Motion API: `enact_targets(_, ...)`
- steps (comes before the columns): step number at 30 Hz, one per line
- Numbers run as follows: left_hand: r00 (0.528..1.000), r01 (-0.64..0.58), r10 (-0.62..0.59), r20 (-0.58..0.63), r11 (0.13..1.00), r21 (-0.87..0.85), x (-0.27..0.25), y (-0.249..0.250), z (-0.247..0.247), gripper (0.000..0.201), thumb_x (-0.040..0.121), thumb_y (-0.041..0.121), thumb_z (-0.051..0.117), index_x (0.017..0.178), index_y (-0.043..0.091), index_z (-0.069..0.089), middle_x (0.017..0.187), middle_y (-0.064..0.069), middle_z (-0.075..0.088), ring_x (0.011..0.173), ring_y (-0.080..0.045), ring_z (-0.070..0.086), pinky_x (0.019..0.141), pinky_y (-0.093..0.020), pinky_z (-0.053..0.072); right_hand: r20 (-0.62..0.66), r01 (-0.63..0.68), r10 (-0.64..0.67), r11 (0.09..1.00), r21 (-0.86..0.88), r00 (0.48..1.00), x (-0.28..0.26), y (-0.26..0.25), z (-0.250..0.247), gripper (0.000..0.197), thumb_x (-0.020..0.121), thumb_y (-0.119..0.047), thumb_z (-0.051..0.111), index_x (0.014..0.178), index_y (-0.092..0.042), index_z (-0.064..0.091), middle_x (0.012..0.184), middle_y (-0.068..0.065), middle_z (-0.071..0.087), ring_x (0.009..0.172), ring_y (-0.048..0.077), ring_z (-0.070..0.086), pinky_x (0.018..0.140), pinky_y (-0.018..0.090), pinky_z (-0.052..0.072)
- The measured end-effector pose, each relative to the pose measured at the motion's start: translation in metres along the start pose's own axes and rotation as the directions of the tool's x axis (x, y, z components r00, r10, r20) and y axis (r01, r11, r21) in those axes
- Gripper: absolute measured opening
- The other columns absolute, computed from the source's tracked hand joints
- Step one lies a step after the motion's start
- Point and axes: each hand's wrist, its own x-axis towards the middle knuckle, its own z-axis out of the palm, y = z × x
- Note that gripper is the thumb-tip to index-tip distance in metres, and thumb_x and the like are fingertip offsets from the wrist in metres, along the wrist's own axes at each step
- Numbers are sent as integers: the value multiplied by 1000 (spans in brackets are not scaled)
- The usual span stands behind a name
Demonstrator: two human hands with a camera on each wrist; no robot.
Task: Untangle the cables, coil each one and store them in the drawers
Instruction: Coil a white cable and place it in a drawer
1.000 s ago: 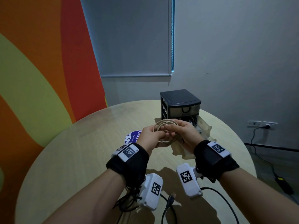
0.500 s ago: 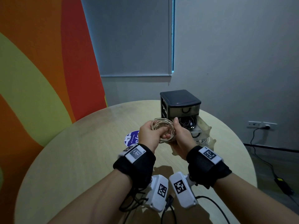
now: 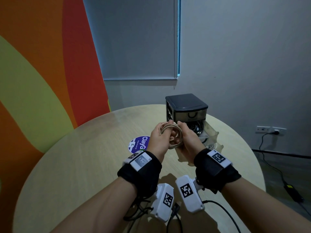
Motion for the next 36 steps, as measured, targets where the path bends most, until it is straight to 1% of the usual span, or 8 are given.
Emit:
enact_targets(8, 996, -19, 24, -89, 998, 61, 5, 3, -2, 18, 96, 28, 50, 86, 18, 61, 91, -8, 68, 89, -22, 65, 80, -36, 56, 87, 0, 2, 1000, -26, 996, 0, 5, -2, 60, 94, -55, 31, 117, -9, 61, 111, 10, 69, 100, 19, 66, 81, 30, 53)
enact_targets(13, 989, 14, -8, -149, 999, 34, 9, 1, -5, 18, 97, 22, 47, 82, 18, 57, 77, -6, 63, 79, -28, 62, 77, -43, 53, 152, 74, -71, 997, -18, 986, -3, 10, -1, 64, 81, -55, 46, 115, -1, 58, 86, 2, 66, 78, 13, 61, 77, 28, 52)
enact_targets(16, 989, 48, -47, -141, 999, 5, 9, 3, -7, 19, 97, 19, 46, 80, 16, 56, 75, -5, 59, 76, -24, 59, 75, -41, 51, 152, 103, -105, 994, 23, 983, -4, 13, -4, 29, 87, -29, 56, 98, -3, 55, 82, 4, 62, 70, 11, 61, 69, 23, 54)
enact_targets(21, 974, 217, -225, -6, 945, -244, 10, 14, -13, 29, 96, 12, 45, 68, 9, 50, 58, -3, 44, 55, -15, 46, 61, -30, 43, 217, 121, -135, 990, 74, 967, -2, 11, -13, 31, 83, -27, 54, 103, -3, 58, 84, 2, 69, 79, 13, 65, 81, 31, 52)
enact_targets(25, 936, 320, -270, 227, 920, -226, 11, 22, -23, 39, 93, 13, 49, 55, 12, 57, 44, 3, 43, 50, -10, 54, 52, -22, 49, 231, 127, -143, 988, 84, 962, -2, 7, -21, 28, 83, -24, 54, 102, -4, 59, 75, 2, 65, 70, 12, 63, 71, 26, 54)
enact_targets(28, 909, 339, -267, 319, 920, -196, 7, 27, -28, 36, 91, 12, 49, 58, 12, 65, 41, 3, 45, 57, -14, 56, 67, -26, 45, 211, 126, -136, 990, 62, 968, -1, 8, -23, 22, 88, -21, 51, 103, -5, 57, 68, -3, 61, 65, 9, 60, 69, 24, 50)
enact_targets(31, 912, 354, -268, 310, 897, -265, 4, 32, -29, 46, 90, 10, 46, 47, 11, 64, 36, 4, 42, 52, -15, 52, 72, -27, 44, 206, 107, -99, 994, -27, 974, -1, 9, -22, 28, 85, -27, 54, 105, -9, 58, 71, -5, 61, 69, 9, 55, 72, 26, 43)
enact_targets(36, 930, 348, -270, 249, 864, -363, 1, 30, -22, 62, 96, 20, 47, 36, 13, 56, 32, 6, 35, 32, -6, 39, 50, -18, 44, 217, 105, -75, 986, -127, 973, -6, 5, -20, 16, 88, -31, 51, 89, -16, 58, 76, -4, 59, 71, 10, 50, 66, 21, 43)
